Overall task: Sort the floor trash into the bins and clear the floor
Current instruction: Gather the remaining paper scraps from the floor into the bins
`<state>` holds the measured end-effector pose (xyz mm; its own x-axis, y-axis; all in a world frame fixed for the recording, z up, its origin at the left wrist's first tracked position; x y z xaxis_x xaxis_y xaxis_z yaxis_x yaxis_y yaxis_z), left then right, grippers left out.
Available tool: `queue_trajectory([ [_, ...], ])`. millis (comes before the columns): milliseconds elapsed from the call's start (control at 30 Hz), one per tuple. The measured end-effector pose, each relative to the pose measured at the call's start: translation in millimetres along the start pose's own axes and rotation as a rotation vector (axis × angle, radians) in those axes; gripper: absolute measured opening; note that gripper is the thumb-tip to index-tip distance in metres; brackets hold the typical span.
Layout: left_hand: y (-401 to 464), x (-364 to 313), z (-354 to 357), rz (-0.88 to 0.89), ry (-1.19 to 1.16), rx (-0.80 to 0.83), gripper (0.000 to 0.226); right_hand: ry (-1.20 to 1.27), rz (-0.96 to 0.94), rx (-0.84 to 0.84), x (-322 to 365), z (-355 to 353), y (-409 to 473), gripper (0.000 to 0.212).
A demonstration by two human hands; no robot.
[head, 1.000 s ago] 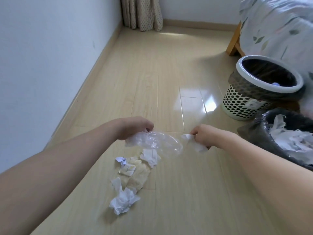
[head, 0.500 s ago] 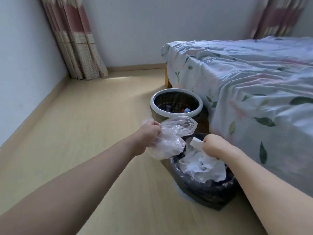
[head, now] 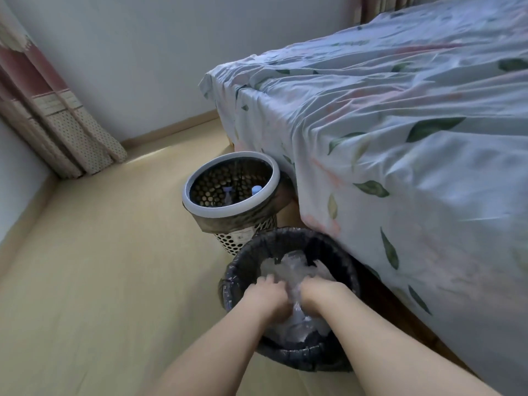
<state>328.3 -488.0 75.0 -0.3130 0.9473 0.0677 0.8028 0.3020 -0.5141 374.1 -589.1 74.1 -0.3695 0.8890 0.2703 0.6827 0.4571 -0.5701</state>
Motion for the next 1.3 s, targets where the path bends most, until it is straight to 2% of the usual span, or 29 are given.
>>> queue_trajectory([
  [67,14,-1,10,-0.018,0.084,0.063,0.055,0.033,-0.008,0.011,-2,12,8,0.038],
  [200,30,-7,27,-0.036,0.282,0.141,0.06,0.044,0.064,0.198,0,25,25,0.048],
  [267,32,-7,22,-0.02,0.372,0.079,0.056,0.008,0.068,0.213,3,20,21,0.05],
  [367,21,-1,-3,0.02,0.421,-0.089,0.048,0.012,0.016,0.084,7,-2,12,0.043],
  [467,-6,15,-41,0.066,0.3,-0.222,0.049,-0.022,0.094,0.103,15,-31,-3,0.048],
  [533,-29,41,-65,0.074,0.167,-0.32,0.038,-0.109,0.106,0.042,37,-49,-14,0.048],
  [600,-45,70,-82,0.068,0.09,-0.434,0.027,-0.2,0.079,-0.079,62,-64,-29,0.048],
  [700,-69,151,-75,0.006,-0.009,-0.5,0.027,-0.336,-0.074,-0.331,136,-62,-53,0.043],
  [767,-83,217,-54,-0.046,-0.08,-0.471,0.027,-0.368,-0.234,-0.398,199,-36,-57,0.039],
  [833,-96,288,-20,-0.098,-0.172,-0.42,0.025,-0.348,-0.38,-0.362,263,8,-52,0.035],
  [933,-126,402,55,-0.219,-0.412,-0.269,0.022,-0.287,-0.523,-0.209,352,88,-41,0.038],
  [1067,-167,531,181,-0.502,-0.693,-0.097,0.02,-0.195,-0.536,0.003,431,193,-32,0.043],
  [1133,-181,571,237,-0.644,-0.799,-0.07,0.026,-0.188,-0.519,0.089,457,235,-28,0.044],
  [1200,-178,585,278,-0.693,-0.892,-0.081,0.05,-0.195,-0.486,0.149,471,264,-19,0.041],
  [1233,-173,584,293,-0.69,-0.885,-0.115,0.061,-0.208,-0.463,0.174,474,275,-13,0.04],
  [1300,-157,580,305,-0.647,-0.702,-0.268,0.072,-0.241,-0.413,0.204,478,288,2,0.038],
])
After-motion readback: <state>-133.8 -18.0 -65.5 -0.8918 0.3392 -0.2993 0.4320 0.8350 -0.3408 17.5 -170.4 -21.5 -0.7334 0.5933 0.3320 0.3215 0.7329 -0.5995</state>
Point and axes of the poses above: each hand's wrist, its own y-axis towards the middle knuckle, its own z-axis out of the palm, x = y × z, the point moved 3 cm from there along y, towards the middle knuckle, and after that the axes turned 6 degrees about -z, right-handed, at the moved point
